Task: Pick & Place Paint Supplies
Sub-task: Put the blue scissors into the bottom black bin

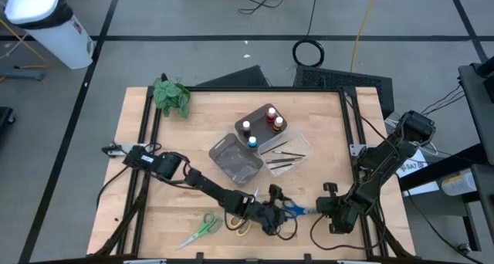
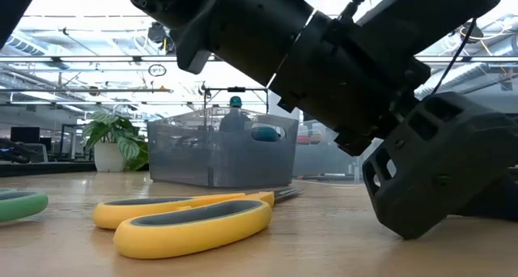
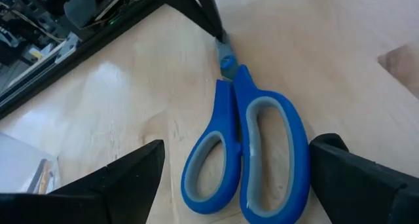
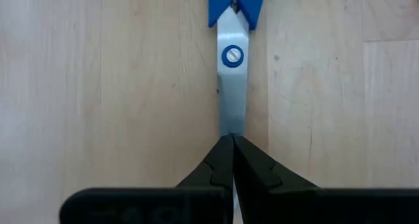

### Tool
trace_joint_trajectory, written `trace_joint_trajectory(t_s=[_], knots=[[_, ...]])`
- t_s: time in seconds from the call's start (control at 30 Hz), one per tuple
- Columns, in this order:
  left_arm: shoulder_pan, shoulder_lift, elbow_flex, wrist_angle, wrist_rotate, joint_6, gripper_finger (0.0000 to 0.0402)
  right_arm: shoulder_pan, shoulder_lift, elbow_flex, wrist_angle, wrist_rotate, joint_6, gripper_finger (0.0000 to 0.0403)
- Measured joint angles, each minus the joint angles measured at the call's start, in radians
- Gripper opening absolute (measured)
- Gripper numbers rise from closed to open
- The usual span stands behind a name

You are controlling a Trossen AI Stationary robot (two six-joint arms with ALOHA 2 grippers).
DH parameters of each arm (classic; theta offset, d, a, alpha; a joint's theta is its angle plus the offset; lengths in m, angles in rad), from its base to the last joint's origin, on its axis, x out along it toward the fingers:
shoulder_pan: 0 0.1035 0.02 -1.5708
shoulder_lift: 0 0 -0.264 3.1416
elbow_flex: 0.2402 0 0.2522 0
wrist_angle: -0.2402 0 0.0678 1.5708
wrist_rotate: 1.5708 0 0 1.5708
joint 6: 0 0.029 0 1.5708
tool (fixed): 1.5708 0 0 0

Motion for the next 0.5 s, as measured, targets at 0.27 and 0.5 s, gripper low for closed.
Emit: trace_joint_trajectory(t_s=[0.27,0.5], knots=[[0.005,0.000,0.000,-0.006,0.030,-0.006,0.0357,-0.001,0.000,0.000,0.002,0.003,-0.015,0.0000],[0.011,0.000,-0.001,-0.010,0.080,-0.022,0.0248,-0.023,0.000,0.000,0.017,-0.002,-0.042,0.0000]])
